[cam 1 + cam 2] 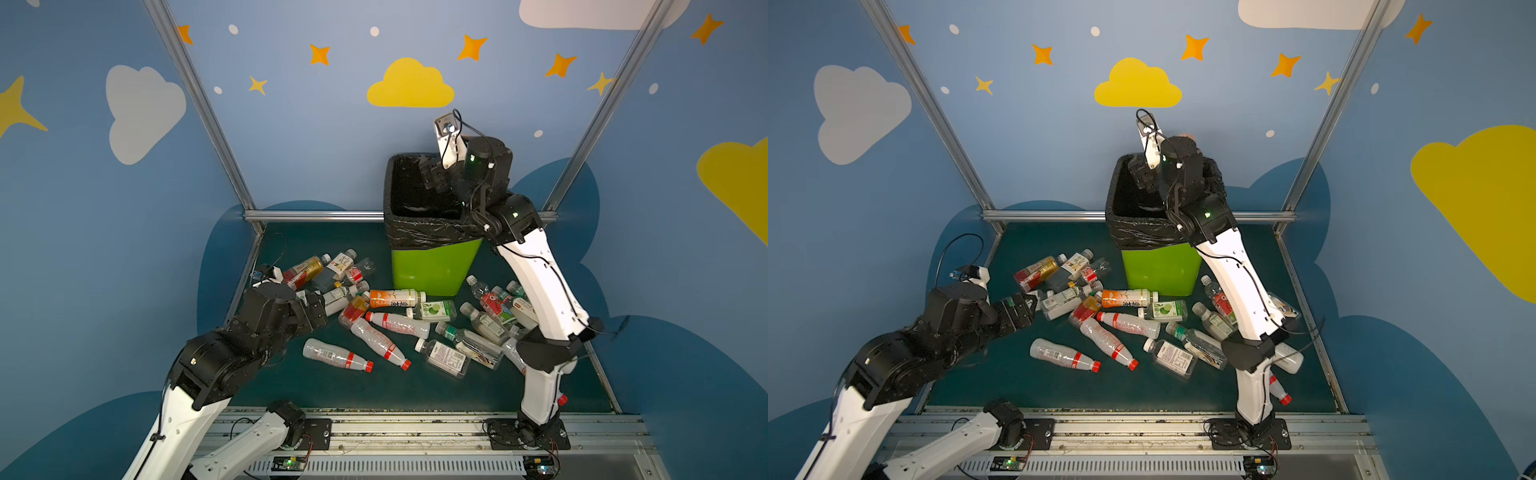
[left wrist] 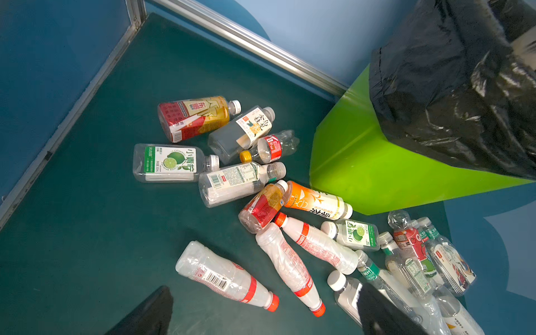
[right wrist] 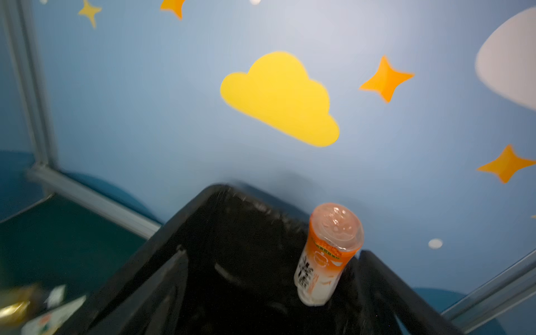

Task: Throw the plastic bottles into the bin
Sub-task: 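Lift the orange bottle over the green bin and release it with the right gripper, then lower the right gripper to the pile while the left gripper nears a red-banded white bottle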

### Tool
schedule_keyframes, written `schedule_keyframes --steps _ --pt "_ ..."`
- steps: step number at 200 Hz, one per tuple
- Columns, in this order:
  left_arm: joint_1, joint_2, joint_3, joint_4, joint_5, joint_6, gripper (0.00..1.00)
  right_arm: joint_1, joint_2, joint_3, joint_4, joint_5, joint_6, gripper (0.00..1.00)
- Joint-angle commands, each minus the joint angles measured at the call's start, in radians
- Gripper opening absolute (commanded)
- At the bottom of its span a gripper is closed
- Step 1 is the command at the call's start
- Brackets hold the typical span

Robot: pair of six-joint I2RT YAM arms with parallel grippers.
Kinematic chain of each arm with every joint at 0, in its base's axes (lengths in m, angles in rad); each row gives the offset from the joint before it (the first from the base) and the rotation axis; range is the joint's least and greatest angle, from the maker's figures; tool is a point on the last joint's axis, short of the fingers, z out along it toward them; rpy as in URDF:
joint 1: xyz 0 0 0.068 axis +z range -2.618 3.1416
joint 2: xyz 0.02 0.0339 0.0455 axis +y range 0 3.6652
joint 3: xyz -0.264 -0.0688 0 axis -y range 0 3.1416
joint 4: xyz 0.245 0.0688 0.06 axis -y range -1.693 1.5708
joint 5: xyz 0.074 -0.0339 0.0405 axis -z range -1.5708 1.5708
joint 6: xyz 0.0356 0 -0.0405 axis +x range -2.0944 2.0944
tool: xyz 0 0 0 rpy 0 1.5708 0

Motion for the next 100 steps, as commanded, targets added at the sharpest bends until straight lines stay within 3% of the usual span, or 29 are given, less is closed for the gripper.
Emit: schedule_keyframes --steps 1,60,100 --pt "0.001 -0.022 -0.050 -0.051 0.022 -0.046 1.00 -0.012 -0.289 -0.198 0.048 -0.060 0.138 0.92" --pt "-0.001 0.042 -0.221 0.012 0.116 -0.145 0.96 -0.040 -0.584 -0.565 -0.285 -0.077 0.296 0.89" --pt "-0.025 0.131 -0.318 0.029 0.183 -0.242 0.89 -0.032 -0.691 -0.857 -0.435 -0.326 0.428 0.81"
